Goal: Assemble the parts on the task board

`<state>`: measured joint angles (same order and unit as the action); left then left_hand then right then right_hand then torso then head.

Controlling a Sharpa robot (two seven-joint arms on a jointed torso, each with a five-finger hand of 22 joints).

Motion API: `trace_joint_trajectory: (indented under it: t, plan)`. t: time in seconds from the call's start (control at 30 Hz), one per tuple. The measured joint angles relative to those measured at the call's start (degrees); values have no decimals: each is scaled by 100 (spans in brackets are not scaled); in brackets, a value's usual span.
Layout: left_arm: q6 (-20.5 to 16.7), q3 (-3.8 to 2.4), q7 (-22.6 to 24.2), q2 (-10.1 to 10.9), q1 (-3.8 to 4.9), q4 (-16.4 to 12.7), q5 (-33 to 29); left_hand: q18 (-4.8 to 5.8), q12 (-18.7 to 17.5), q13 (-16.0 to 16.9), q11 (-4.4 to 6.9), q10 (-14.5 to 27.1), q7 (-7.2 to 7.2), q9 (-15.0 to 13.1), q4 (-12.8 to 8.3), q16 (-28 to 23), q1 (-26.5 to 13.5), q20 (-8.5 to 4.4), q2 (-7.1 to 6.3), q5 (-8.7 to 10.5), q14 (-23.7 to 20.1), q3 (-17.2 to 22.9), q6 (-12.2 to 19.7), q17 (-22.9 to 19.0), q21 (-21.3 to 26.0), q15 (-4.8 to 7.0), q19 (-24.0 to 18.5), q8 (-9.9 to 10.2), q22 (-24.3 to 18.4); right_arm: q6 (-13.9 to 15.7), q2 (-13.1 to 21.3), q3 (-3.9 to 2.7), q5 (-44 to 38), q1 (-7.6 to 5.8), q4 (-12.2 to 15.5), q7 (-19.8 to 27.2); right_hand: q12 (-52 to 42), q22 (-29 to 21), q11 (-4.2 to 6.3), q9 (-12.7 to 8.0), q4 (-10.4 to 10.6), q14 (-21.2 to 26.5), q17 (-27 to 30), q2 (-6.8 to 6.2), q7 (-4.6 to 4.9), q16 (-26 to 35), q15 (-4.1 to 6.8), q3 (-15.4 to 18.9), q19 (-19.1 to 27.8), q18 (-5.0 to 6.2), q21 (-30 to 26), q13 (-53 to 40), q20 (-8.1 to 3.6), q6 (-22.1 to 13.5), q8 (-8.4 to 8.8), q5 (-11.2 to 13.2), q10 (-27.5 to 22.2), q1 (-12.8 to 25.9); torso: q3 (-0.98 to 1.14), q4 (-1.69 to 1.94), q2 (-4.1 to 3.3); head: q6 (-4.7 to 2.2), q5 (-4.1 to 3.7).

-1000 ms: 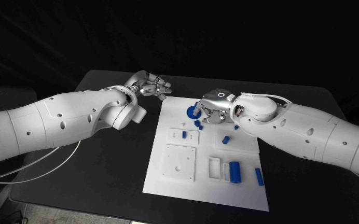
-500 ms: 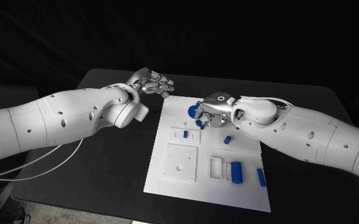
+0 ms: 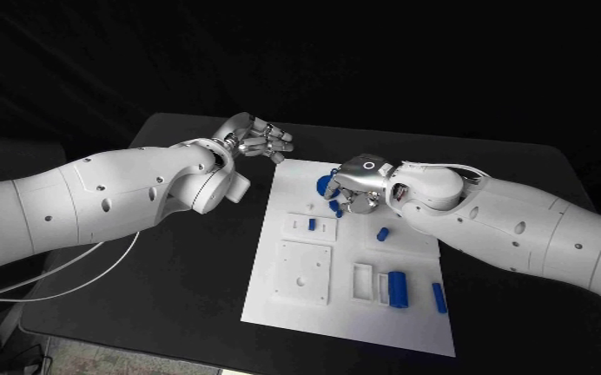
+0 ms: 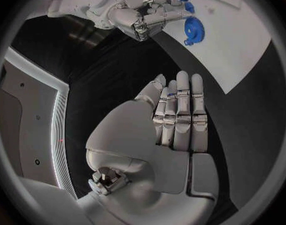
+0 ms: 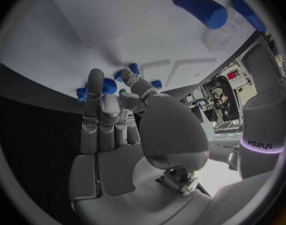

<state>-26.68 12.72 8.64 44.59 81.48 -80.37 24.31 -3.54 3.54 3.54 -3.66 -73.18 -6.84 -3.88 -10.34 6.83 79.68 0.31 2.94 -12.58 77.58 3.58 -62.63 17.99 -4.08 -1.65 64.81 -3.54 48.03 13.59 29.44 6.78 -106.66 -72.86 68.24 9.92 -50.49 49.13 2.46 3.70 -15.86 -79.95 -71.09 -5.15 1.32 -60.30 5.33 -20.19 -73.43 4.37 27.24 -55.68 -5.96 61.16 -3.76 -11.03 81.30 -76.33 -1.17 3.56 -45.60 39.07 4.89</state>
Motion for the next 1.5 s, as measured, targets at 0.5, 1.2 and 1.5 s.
trace_joint_trajectory:
  t: [0.5,1.2,1.5]
  plan:
    - [24,-3,-14,-8,22,-2,-14,0,0,0,0,0,0,0,77,0,0,0,0,23,0,-6,0,15,0,0,0,0,-117,-72,-16,6,-123,-1,-76,-12,-67,275,0,0,-12,0,-4,0,-14,-26,0,-220,-38,-1,-129,1,2,57,0,86,0,0,3,-3,-13,15,32]
    - [49,-6,-79,-10,88,-67,-21,0,0,0,0,0,0,0,109,0,23,-21,23,23,0,-6,0,24,0,0,21,0,-164,-103,-88,33,-172,-1,-149,-6,-111,691,-22,0,-12,0,8,-23,11,-26,0,-267,-202,-1,-586,44,23,159,0,126,-22,23,3,-11,-24,76,-3]
    - [46,-7,-150,-13,98,-62,-22,0,0,0,0,0,0,0,108,0,72,0,12,23,0,-6,0,32,0,0,42,0,-146,-86,-93,39,-171,-1,-180,-5,-134,747,-85,6,-12,22,17,51,118,-26,-21,-267,-202,0,-642,44,23,640,1,145,-85,96,4,-9,-21,102,-19]
